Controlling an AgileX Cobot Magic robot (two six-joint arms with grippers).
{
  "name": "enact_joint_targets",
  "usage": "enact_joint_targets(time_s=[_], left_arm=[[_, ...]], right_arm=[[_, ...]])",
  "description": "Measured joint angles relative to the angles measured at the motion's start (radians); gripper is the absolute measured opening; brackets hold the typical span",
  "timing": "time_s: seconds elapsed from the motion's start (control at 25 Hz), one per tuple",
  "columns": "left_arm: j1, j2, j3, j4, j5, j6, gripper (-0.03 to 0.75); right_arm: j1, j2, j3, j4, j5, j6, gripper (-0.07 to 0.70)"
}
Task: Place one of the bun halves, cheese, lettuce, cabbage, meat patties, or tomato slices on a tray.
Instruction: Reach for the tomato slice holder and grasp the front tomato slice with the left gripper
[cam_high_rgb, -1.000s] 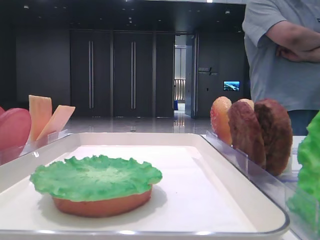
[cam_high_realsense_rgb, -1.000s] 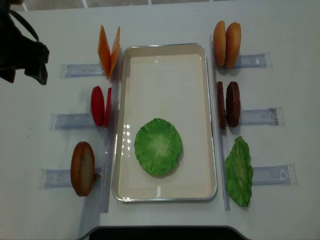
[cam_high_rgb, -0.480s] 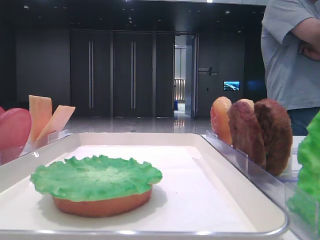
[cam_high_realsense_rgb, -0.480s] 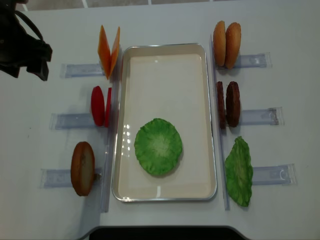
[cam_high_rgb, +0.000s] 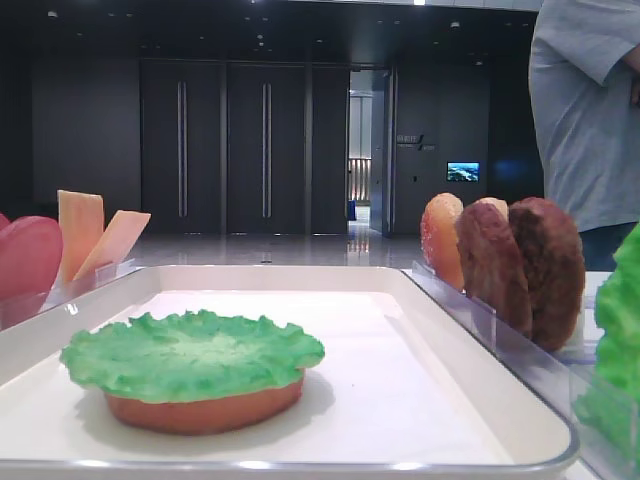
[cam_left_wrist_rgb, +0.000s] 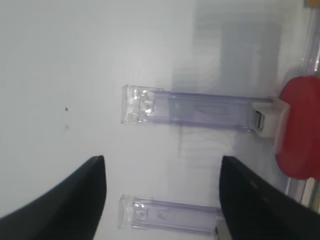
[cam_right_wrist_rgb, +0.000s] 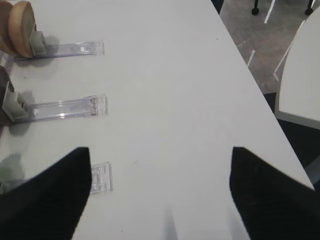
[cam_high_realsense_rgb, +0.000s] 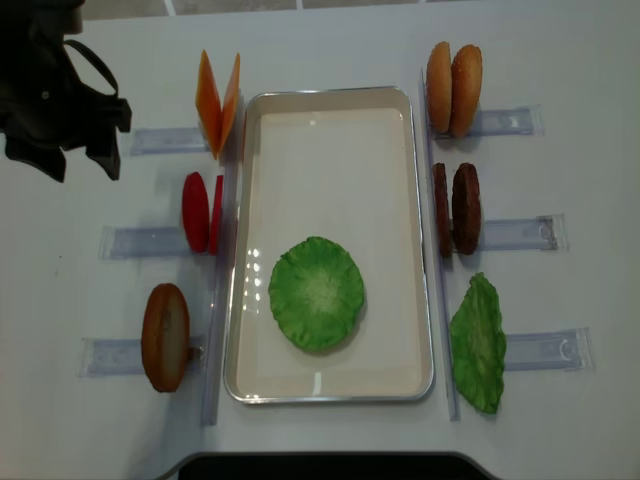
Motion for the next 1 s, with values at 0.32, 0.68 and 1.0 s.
enact_joint_targets(time_s=[0.32,0.68,1.0], left_arm=[[-0.162,0.022,0.000,0.014,-0.011,-0.129,0.536],[-0.318,0.082,-0.039,0.020,-0.031,-0.254,0.536],[-0.388,0.131,-0.083,0.023,-0.046,-0.313,0.534]], right_arm=[[0.000,0.000,0.000,0.000,0.000,0.000,0.540],[0.000,0.000,0.000,0.000,0.000,0.000,0.539],[0.000,0.000,0.000,0.000,0.000,0.000,0.539]])
